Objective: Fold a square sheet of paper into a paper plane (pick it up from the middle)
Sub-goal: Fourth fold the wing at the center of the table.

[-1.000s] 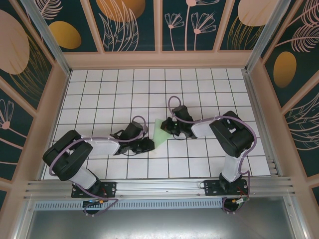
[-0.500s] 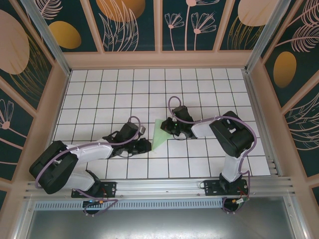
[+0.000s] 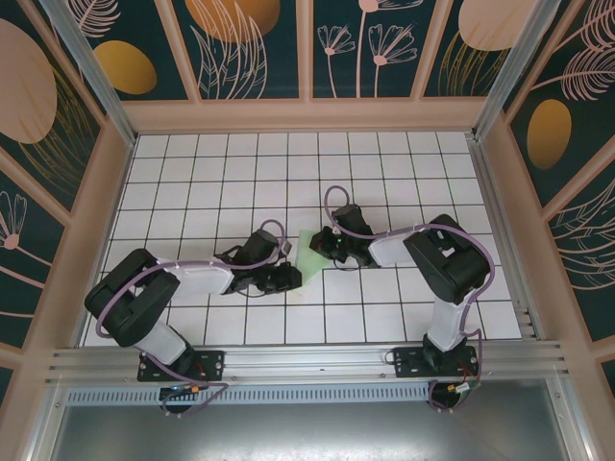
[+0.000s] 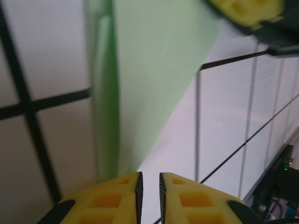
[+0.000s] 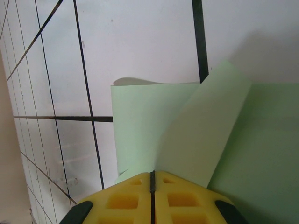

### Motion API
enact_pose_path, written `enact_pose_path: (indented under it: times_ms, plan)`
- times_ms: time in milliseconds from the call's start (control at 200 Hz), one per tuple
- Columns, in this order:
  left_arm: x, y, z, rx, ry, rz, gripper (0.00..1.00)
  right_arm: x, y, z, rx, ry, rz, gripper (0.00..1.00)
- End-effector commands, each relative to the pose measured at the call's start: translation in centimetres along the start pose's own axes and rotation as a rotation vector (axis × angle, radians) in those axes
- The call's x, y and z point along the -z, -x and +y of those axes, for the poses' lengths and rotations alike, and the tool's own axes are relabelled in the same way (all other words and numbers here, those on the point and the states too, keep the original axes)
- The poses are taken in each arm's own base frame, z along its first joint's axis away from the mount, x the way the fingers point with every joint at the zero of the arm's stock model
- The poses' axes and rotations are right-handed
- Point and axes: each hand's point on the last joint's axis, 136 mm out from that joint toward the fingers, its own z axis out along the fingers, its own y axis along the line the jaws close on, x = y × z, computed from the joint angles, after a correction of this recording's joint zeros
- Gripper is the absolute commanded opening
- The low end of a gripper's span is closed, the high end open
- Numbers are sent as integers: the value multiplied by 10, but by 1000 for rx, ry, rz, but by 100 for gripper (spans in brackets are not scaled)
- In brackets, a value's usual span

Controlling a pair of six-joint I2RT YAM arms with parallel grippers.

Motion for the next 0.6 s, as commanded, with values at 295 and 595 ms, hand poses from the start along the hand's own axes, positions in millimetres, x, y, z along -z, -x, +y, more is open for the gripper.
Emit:
enact_pose_path:
  times_ms: [295, 595]
  plan:
    - [11, -37, 57, 33, 166, 46, 20, -7, -31, -65, -57, -212, 62, 10]
    - [44, 6, 16, -10, 108, -172, 20, -4, -39, -62, -85, -197, 57, 10]
